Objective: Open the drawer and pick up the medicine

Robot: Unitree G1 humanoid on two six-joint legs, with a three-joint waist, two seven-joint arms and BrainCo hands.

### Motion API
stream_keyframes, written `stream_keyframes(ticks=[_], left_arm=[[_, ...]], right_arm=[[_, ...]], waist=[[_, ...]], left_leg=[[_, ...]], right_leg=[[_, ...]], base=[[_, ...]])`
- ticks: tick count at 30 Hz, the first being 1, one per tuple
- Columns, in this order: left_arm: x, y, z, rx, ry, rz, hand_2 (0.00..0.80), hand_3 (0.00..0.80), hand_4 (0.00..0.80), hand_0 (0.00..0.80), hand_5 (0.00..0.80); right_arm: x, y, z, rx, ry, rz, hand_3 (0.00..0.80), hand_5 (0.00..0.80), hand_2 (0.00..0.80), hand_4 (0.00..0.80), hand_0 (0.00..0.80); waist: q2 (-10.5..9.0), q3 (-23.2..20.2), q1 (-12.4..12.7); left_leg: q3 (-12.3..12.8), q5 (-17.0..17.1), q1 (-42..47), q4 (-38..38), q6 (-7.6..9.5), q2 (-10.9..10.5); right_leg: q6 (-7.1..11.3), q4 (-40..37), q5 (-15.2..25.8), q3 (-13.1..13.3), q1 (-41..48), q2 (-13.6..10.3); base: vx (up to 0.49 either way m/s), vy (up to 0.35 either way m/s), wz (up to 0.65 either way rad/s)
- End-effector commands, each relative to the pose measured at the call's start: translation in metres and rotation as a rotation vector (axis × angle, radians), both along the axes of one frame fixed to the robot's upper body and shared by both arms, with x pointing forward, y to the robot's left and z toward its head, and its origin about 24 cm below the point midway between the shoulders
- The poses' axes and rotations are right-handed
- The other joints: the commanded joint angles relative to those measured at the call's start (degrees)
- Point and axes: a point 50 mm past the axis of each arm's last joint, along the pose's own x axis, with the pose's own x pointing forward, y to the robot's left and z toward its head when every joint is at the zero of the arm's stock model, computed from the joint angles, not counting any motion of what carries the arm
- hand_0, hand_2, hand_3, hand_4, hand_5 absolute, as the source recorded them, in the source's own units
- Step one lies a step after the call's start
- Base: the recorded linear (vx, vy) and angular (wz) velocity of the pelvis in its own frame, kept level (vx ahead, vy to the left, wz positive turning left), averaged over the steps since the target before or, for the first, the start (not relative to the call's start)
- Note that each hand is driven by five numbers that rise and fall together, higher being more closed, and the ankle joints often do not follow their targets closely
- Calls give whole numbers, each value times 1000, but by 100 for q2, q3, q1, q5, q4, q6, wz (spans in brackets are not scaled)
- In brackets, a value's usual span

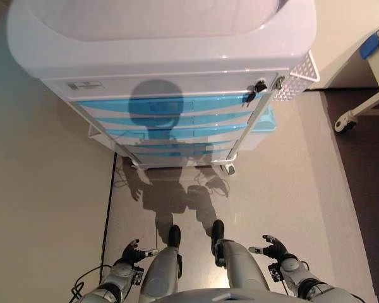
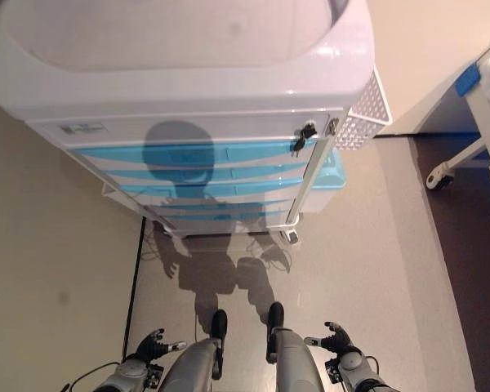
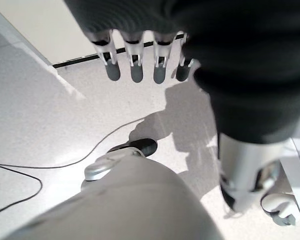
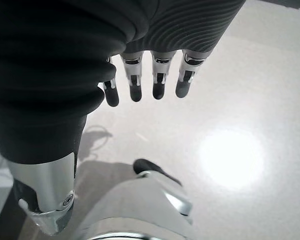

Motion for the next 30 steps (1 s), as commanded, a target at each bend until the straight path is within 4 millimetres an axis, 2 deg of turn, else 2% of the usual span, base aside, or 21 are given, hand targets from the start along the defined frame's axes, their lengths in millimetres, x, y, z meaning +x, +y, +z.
stream_keyframes(ticks=[1, 3, 6, 10, 12, 13, 16, 17, 18, 20, 21, 22, 24, 25, 26, 27, 30], left_arm=[[24, -5, 16, -69, -193, 110, 0, 0, 0, 0, 0], [38, -9, 25, -115, -277, 130, 0, 0, 0, 0, 0], [67, -20, 52, -195, -451, 94, 0, 0, 0, 0, 0], [94, -32, 84, -267, -614, 38, 0, 0, 0, 0, 0], [99, -33, 89, -281, -641, 37, 0, 0, 0, 0, 0], [109, -38, 103, -355, -711, 62, 0, 0, 0, 0, 0], [123, -42, 129, -471, -845, 107, 0, 0, 0, 0, 0], [123, -42, 129, -471, -845, 107, 0, 0, 0, 0, 0], [130, -44, 149, -523, -947, 135, 0, 0, 0, 0, 0], [132, -45, 155, -553, -976, 151, 0, 0, 0, 0, 0], [140, -53, 173, -660, -1052, 172, 0, 0, 0, 0, 0], [143, -57, 179, -726, -1080, 191, 0, 0, 0, 0, 0], [148, -65, 189, -843, -1117, 224, 0, 0, 0, 0, 0], [150, -69, 195, -888, -1136, 225, 0, 0, 0, 0, 0], [150, -69, 195, -888, -1136, 225, 0, 0, 0, 0, 0], [154, -78, 202, -994, -1154, 248, 0, 0, 0, 0, 0], [164, -89, 211, -1120, -1165, 297, 0, 0, 0, 0, 0]], right_arm=[[14, -10, 12, -30, -99, -9, 0, 0, 0, 0, 0], [17, -13, 14, -45, -106, -5, 0, 0, 0, 0, 0], [18, -20, 17, -67, -115, -2, 0, 0, 0, 0, 0], [20, -28, 20, -85, -120, -19, 0, 0, 0, 0, 0], [20, -29, 20, -84, -122, -23, 0, 0, 0, 0, 0], [21, -30, 21, -80, -129, -31, 0, 0, 0, 0, 0], [24, -31, 24, -74, -149, -33, 0, 0, 0, 0, 0], [24, -31, 24, -74, -149, -33, 0, 0, 0, 0, 0], [27, -30, 26, -68, -170, -31, 0, 0, 0, 0, 0], [27, -29, 27, -63, -174, -35, 0, 0, 0, 0, 0], [25, -29, 25, -54, -169, -41, 0, 0, 0, 0, 0], [23, -29, 25, -55, -165, -42, 0, 0, 0, 0, 0], [22, -29, 24, -51, -159, -39, 0, 0, 0, 0, 0], [20, -29, 22, -52, -150, -35, 0, 0, 0, 0, 0], [20, -29, 22, -53, -150, -35, 0, 0, 0, 0, 0], [18, -28, 21, -56, -135, -29, 0, 0, 0, 0, 0], [19, -25, 20, -51, -129, -13, 0, 0, 0, 0, 0]], waist=[[-45, -100, 6], [-8, -83, 15], [55, -32, 6], [137, -17, -5], [147, -38, -16], [149, -86, -42], [122, -132, -68], [122, -136, -67], [108, -146, -82], [94, -163, -87], [80, -175, -119], [67, -183, -140], [43, -196, -178], [45, -203, -193], [45, -204, -192], [23, -211, -220], [-20, -231, -284]], left_leg=[[190, 237, -543, 94, 500, -410], [227, 238, -671, 145, 512, -421], [248, 165, -893, 381, 517, -466], [280, 19, -1270, 858, 523, -514], [286, -13, -1362, 959, 515, -515], [315, -119, -1530, 1180, 516, -518], [404, -261, -1766, 1486, 517, -473], [406, -263, -1771, 1489, 517, -472], [474, -337, -1913, 1663, 537, -438], [486, -366, -1978, 1735, 544, -421], [508, -420, -2044, 1833, 552, -393], [501, -448, -2085, 1881, 556, -390], [502, -488, -2120, 1929, 559, -377], [486, -692, -2067, 2018, 541, -370], [486, -694, -2070, 2021, 541, -369], [510, -737, -2071, 2043, 557, -345], [541, -778, -2116, 2085, 574, -328]], right_leg=[[278, -163, 420, 193, -80, 14], [280, -58, 397, 226, -227, -20], [264, 206, 310, 218, -425, -85], [220, 630, 179, 221, -774, -159], [208, 749, 145, 226, -878, -168], [195, 962, 86, 255, -1063, -183], [180, 1195, 34, 343, -1310, -166], [180, 1197, 33, 344, -1314, -165], [173, 1320, 1, 380, -1468, -140], [170, 1342, -9, 394, -1514, -130], [156, 1436, -60, 403, -1582, -115], [150, 1470, -83, 401, -1611, -112], [130, 1494, -103, 413, -1639, -90], [151, 1601, -287, 431, -1606, -68], [151, 1603, -289, 431, -1609, -68], [155, 1626, -301, 432, -1635, -62], [160, 1641, -299, 458, -1673, -45]], base=[[-77, 43, -8], [-62, 48, -12], [-34, 34, -5], [-41, 25, 6], [-19, 14, 10], [-19, 21, 12], [-16, 27, -1], [-20, 28, -8], [-9, 17, -8], [2, 10, -16], [18, 7, -15], [25, 6, -6], [53, 1, -1], [99, 3, -2], [111, 15, -5], [32, 19, -10], [31, 8, -9]])
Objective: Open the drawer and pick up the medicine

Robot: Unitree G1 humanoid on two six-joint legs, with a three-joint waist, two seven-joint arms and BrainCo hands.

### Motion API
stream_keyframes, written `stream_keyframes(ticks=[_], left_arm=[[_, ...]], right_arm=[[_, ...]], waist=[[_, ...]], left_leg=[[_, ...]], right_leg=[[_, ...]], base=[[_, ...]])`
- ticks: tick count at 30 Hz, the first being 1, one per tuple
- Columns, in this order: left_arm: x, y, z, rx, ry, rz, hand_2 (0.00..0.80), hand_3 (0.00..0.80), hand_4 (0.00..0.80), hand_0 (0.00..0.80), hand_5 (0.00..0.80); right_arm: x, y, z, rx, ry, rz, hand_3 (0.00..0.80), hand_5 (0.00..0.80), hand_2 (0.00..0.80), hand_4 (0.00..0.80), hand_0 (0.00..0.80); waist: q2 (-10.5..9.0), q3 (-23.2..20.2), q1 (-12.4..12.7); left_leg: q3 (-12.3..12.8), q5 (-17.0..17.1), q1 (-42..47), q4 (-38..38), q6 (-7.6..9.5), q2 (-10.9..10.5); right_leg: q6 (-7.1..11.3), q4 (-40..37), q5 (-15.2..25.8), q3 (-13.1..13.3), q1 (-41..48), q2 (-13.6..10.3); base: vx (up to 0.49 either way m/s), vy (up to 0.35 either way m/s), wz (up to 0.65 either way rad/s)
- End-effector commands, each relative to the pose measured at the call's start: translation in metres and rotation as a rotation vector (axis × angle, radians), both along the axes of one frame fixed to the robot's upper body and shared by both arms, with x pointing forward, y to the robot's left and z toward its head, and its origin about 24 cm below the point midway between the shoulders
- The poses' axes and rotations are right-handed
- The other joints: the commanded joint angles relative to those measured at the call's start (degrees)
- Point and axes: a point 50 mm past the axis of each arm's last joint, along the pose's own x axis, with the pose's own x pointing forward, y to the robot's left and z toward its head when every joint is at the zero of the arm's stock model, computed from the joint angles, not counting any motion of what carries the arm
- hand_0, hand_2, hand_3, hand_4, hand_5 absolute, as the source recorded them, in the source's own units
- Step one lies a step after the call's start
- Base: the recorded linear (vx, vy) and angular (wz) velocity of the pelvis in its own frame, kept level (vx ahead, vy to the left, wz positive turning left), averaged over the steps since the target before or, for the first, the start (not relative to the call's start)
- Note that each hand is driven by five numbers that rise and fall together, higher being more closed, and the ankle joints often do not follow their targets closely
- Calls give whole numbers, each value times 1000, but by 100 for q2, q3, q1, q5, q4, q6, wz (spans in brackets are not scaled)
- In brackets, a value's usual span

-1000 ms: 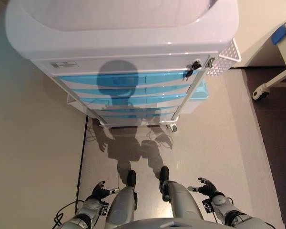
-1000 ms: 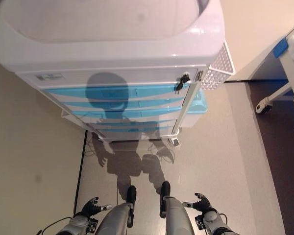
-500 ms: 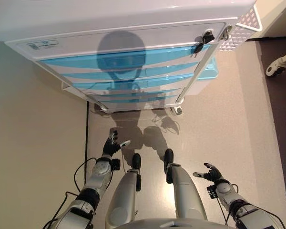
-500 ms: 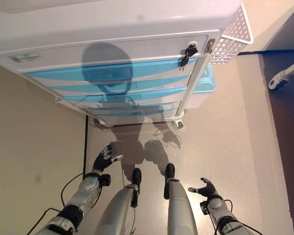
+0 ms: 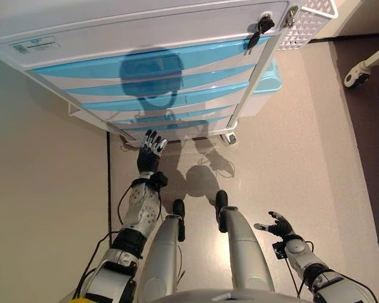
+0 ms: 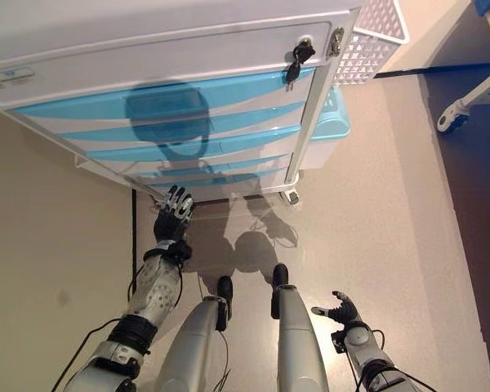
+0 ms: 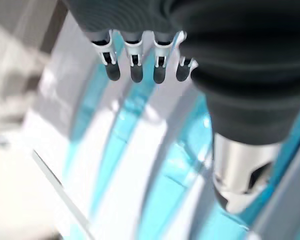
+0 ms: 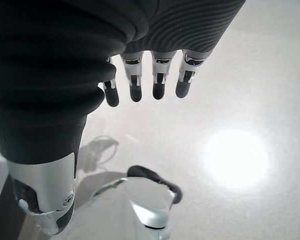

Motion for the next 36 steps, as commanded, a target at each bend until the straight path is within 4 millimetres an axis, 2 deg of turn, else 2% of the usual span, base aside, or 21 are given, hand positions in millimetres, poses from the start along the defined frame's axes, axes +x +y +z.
stream_keyframes(ticks=[1, 3, 9, 14, 22, 26, 36], left_arm=[[4, -6, 21, -150, -127, 14, 0, 0, 0, 0, 0], [15, -17, 37, -241, -165, -11, 0, 0, 0, 0, 0], [28, -29, 60, -316, -218, -52, 0, 0, 0, 0, 0], [40, -36, 85, -361, -272, -63, 0, 0, 0, 0, 0], [52, -34, 107, -434, -305, -19, 0, 0, 0, 0, 0], [54, -34, 111, -449, -307, -8, 0, 0, 0, 0, 0], [52, -40, 101, -516, -261, 14, 0, 0, 0, 0, 0]], right_arm=[[-15, -11, -3, -21, 25, -3, 0, 0, 0, 0, 0], [-13, -7, -3, -7, 11, 1, 0, 0, 0, 0, 0], [-12, -5, -3, -7, 14, 25, 0, 0, 0, 0, 0], [-7, -3, 0, -3, 4, 47, 0, 0, 0, 0, 0], [-3, 0, 1, 4, -5, 63, 0, 0, 0, 0, 0], [-4, 2, 0, 6, -2, 69, 0, 0, 0, 0, 0], [-2, 5, 0, 2, -3, 78, 0, 0, 0, 0, 0]], waist=[[49, -378, -98], [16, -395, -190], [-4, -423, -280], [-3, -457, -338], [-24, -522, -409], [-32, -539, -430], [-55, -539, -418]], left_leg=[[223, -37, -273, -2, 446, -220], [226, -68, -308, 7, 458, -197], [230, -76, -372, -9, 462, -171], [245, -71, -448, -46, 456, -166], [278, -73, -525, -84, 458, -133], [274, -68, -569, -85, 456, -114], [250, -47, -608, -138, 460, -116]], right_leg=[[39, 62, 43, 73, 71, 70], [38, 62, 47, 74, 35, 96], [31, 12, 75, 78, -24, 129], [46, -56, 106, 96, -79, 145], [59, -119, 160, 108, -185, 181], [68, -145, 190, 97, -217, 179], [77, -184, 220, 85, -262, 181]], base=[[0, 0, 0], [35, 1, -2], [26, 0, -8], [0, 0, 0], [0, 0, 0], [17, 4, -5], [2, -1, -1]])
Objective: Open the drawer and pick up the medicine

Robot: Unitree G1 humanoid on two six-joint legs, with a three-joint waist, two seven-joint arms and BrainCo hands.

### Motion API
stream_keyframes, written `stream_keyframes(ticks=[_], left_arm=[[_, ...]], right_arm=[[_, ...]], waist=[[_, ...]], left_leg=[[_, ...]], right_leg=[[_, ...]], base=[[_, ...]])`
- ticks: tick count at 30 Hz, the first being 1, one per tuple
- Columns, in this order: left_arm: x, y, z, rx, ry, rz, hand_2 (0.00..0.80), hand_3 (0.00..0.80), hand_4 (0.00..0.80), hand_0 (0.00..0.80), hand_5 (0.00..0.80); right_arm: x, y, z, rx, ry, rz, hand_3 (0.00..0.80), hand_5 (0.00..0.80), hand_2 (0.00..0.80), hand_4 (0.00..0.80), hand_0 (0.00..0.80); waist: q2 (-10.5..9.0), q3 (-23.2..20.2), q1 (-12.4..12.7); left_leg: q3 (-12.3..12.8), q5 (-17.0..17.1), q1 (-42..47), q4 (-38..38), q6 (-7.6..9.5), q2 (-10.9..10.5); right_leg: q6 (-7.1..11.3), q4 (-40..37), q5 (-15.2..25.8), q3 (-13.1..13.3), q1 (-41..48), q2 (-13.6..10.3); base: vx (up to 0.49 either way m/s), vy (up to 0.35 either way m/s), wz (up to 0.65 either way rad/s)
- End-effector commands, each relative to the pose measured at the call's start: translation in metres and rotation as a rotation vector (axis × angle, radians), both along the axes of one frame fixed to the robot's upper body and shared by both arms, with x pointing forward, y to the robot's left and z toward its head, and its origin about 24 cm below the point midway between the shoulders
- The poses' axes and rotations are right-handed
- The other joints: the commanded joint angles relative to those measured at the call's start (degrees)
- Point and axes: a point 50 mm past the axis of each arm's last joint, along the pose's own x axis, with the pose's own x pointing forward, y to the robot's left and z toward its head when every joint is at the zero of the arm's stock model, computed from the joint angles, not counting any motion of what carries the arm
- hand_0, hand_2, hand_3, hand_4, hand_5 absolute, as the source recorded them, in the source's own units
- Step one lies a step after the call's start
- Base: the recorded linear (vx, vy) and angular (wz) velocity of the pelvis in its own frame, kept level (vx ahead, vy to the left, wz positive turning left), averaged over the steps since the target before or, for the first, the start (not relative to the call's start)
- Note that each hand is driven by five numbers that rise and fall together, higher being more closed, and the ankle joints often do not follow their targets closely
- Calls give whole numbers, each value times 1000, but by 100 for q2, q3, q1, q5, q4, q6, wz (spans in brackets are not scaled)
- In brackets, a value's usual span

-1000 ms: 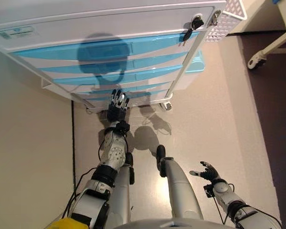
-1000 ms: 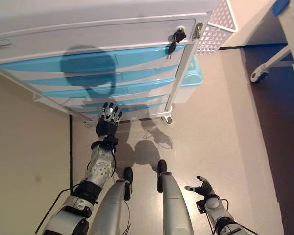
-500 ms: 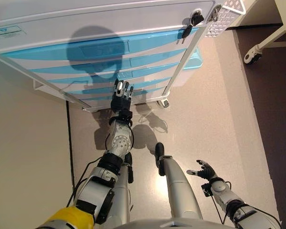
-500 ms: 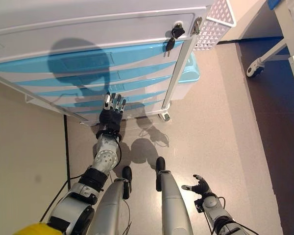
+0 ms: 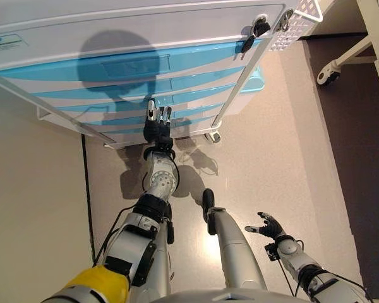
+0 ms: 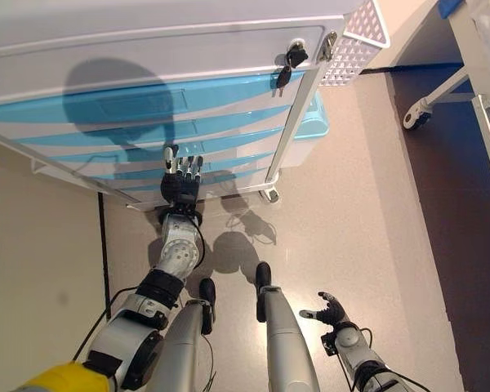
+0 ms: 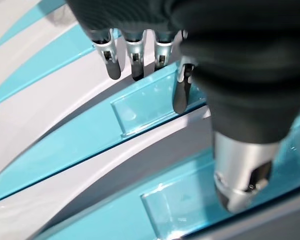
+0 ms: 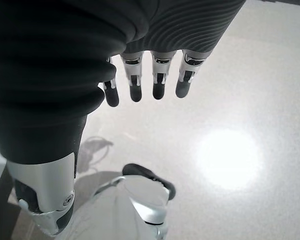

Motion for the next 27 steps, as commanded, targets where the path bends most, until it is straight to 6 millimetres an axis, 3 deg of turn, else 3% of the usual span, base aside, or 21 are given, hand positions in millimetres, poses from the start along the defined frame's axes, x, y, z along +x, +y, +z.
stream_keyframes(ticks=[1, 15, 27], left_arm=[[10, -8, 41, -34, -144, 6, 0, 0, 0, 0, 0], [7, -8, 33, -42, -131, -2, 0, 0, 0, 0, 0], [-2, -12, -9, -16, -13, -55, 0, 0, 0, 0, 0]], right_arm=[[-7, -13, 0, -29, -4, -14, 0, 0, 0, 0, 0], [-9, -13, -1, -40, 4, -6, 0, 0, 0, 0, 0], [-7, -13, -1, -50, 6, -6, 0, 0, 0, 0, 0]], waist=[[227, -120, -42], [209, -95, -14], [192, -38, 41]], left_leg=[[111, 56, -3, -326, 393, -214], [115, 98, -41, -395, 387, -207], [86, 172, -48, -476, 372, -214]], right_leg=[[24, 18, 39, -42, 222, 68], [22, -52, 98, -55, 192, 72], [15, -147, 173, -91, 189, 72]], base=[[0, 0, 0], [0, 0, -1], [0, 0, 0]])
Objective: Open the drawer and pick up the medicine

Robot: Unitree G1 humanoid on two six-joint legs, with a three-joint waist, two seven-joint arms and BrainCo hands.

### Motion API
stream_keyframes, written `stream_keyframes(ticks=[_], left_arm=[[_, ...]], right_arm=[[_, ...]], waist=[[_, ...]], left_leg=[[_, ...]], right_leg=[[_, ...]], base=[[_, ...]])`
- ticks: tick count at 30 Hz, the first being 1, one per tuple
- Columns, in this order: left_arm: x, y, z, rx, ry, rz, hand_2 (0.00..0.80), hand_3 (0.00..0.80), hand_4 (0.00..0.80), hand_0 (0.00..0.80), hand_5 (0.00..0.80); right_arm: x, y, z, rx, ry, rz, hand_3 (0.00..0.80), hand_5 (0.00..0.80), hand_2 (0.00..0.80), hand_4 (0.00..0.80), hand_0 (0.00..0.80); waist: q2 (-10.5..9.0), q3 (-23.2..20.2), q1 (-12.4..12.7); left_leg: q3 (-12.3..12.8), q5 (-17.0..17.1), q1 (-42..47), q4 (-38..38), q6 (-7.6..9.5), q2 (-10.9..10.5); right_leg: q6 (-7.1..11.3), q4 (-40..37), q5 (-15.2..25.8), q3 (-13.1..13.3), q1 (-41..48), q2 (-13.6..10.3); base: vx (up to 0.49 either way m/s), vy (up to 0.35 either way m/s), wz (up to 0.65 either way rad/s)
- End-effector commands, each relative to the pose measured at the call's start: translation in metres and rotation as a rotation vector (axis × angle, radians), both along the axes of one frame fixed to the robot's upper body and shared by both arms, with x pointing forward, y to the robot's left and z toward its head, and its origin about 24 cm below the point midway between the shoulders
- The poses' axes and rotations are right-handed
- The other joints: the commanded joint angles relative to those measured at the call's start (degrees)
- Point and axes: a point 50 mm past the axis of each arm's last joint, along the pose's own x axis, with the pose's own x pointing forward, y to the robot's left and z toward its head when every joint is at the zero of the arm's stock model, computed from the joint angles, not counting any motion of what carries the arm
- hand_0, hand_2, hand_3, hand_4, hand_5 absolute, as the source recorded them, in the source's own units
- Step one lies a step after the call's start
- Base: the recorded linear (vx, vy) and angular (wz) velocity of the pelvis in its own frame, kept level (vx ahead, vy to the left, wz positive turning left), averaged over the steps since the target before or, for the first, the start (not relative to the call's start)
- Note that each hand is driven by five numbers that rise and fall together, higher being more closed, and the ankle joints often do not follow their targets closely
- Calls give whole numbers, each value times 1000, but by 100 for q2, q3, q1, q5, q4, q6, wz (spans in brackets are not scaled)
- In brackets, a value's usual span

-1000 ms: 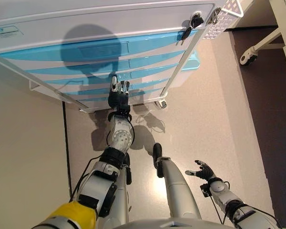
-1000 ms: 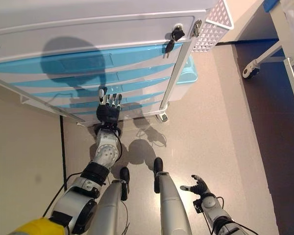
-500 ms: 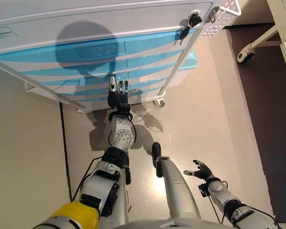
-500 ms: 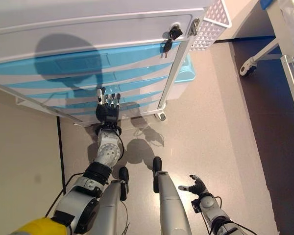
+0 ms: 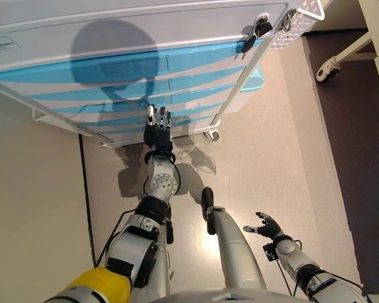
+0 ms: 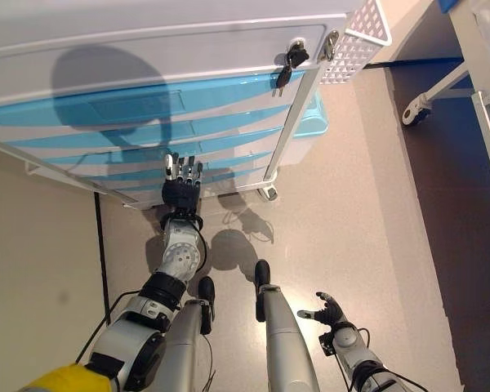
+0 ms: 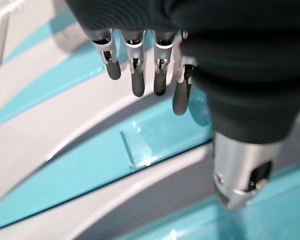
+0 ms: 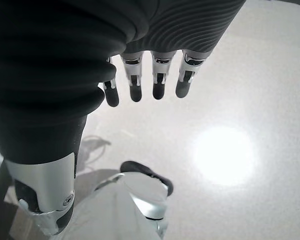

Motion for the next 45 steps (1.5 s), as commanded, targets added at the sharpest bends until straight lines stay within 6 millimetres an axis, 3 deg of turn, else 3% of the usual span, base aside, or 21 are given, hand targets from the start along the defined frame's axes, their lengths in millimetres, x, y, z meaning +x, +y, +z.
stream_keyframes(ticks=[1, 6, 22, 37, 45], left_arm=[[-1, -13, 9, -10, -64, -49, 0, 0, 0, 0, 0], [-3, -18, 4, -11, -53, -72, 0, 0, 0, 0, 0], [2, -20, 24, -54, -119, -60, 0, 0, 0, 0, 0], [25, 30, 67, -33, -197, 125, 0, 0, 0, 0, 0], [27, 41, 78, -69, -229, 177, 0, 0, 0, 0, 0]], right_arm=[[-6, -17, 1, -55, -1, -10, 0, 0, 0, 0, 0], [-7, -17, 1, -56, 1, -9, 0, 0, 0, 0, 0], [-8, -17, -1, -67, 21, 3, 0, 0, 0, 0, 0], [-15, -28, -2, -90, 51, 19, 0, 0, 0, 0, 0], [-16, -28, -2, -86, 56, 28, 0, 0, 0, 0, 0]], waist=[[187, -33, 32], [181, -27, 41], [159, 10, 60], [80, 8, 3], [83, -43, -7]], left_leg=[[73, 166, -37, -382, 363, -231], [76, 185, -32, -410, 360, -223], [80, 254, 49, -562, 367, -231], [57, 311, 68, -681, 347, -247], [50, 305, 35, -680, 350, -250]], right_leg=[[20, -54, 127, -85, 197, 65], [24, -70, 154, -90, 197, 68], [59, -118, 196, -105, 255, 36], [106, -147, 238, -145, 262, -24], [107, -106, 217, -139, 204, -24]], base=[[0, 0, 0], [0, 0, 0], [0, 0, 0], [-1, 2, 1], [0, 0, 0]])
